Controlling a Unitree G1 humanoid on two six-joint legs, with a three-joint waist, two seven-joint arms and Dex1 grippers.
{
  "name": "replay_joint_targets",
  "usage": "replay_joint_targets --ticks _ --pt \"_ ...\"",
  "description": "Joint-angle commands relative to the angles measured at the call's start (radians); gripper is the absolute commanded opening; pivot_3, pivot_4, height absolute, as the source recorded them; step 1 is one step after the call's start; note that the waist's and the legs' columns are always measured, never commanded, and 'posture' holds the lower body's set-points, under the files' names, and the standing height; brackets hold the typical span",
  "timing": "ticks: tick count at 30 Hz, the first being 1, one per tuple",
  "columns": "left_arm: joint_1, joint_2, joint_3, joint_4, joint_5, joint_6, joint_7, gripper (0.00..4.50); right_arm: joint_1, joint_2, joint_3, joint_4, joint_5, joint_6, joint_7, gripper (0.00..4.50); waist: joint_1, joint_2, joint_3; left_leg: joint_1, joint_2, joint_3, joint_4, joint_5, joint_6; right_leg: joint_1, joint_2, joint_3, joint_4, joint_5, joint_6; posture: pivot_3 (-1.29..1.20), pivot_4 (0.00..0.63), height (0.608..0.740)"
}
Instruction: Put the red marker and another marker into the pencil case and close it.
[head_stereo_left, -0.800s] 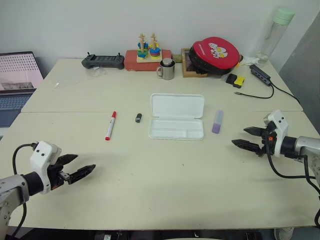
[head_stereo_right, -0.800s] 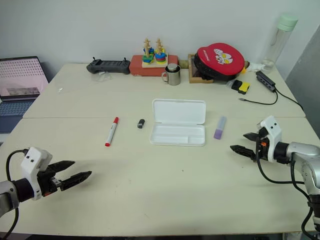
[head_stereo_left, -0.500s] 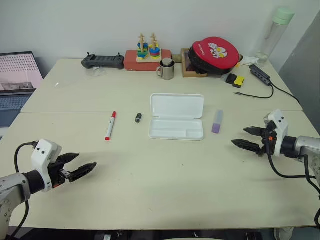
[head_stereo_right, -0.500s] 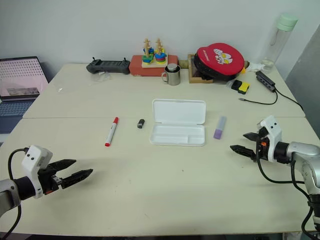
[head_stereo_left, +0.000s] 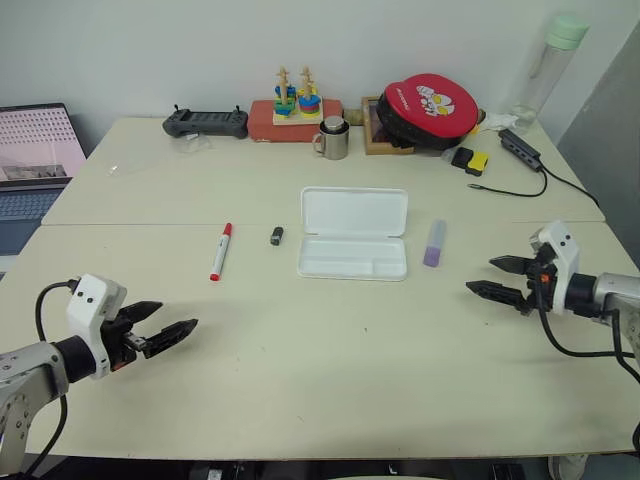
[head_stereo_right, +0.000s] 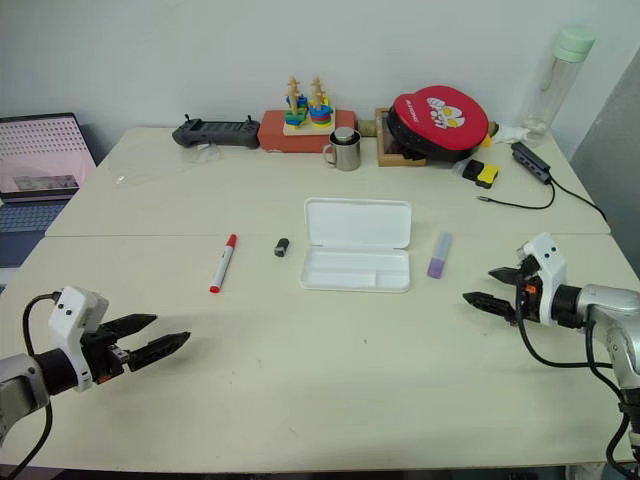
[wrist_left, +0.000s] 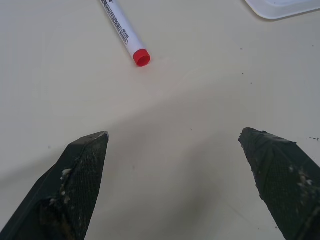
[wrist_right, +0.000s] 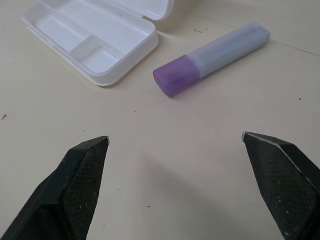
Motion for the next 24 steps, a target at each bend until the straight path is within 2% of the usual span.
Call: replay_joint_targets --ticks 1,7,13,18,24 --pt "-0.030 -0.006 0.000 -0.009 0.003 -0.017 0.001 4.50 -0.028 -0.016 -0.020 -0.028 0.014 0.004 0.009 4.48 0.000 0.000 0.000 0.000 0.000 0.000 0.000 0.000 0.000 0.000 0.000 0.000 0.000 0.000 0.000 0.00 0.150 0.740" --pt "-0.139 -0.009 -0.052 -0.016 -0.017 0.005 -0.004 4.50 -0.179 -0.006 0.033 -0.099 0.062 0.070 0.035 4.48 -0.001 0.001 0.001 0.000 0.000 0.000 0.000 0.000 0.000 0.000 0.000 0.000 0.000 0.000 0.000 0.00 0.150 0.740" --pt "-0.381 -0.077 -0.240 -0.051 -0.032 -0.004 -0.041 4.50 -0.365 0.102 0.294 -0.118 0.001 0.091 0.071 4.48 -0.002 -0.002 0.000 0.000 0.000 0.000 0.001 0.000 0.000 0.000 0.000 -0.001 0.000 0.000 0.000 0.00 0.150 0.740" --pt "-0.524 -0.152 -0.411 -0.074 -0.009 -0.031 -0.096 4.50 -0.474 0.197 0.494 -0.053 -0.101 0.064 0.100 4.48 -0.003 -0.002 0.000 -0.002 -0.001 0.000 0.001 0.000 0.000 -0.002 -0.001 -0.001 0.001 0.000 0.000 0.00 0.150 0.740" --pt "-0.602 -0.192 -0.474 -0.059 0.008 -0.055 -0.119 4.50 -0.506 0.247 0.600 0.097 -0.234 -0.023 0.104 4.48 -0.008 -0.003 0.001 -0.002 -0.002 0.000 0.001 0.000 0.000 -0.003 -0.001 -0.002 0.001 0.000 0.000 0.00 0.150 0.740"
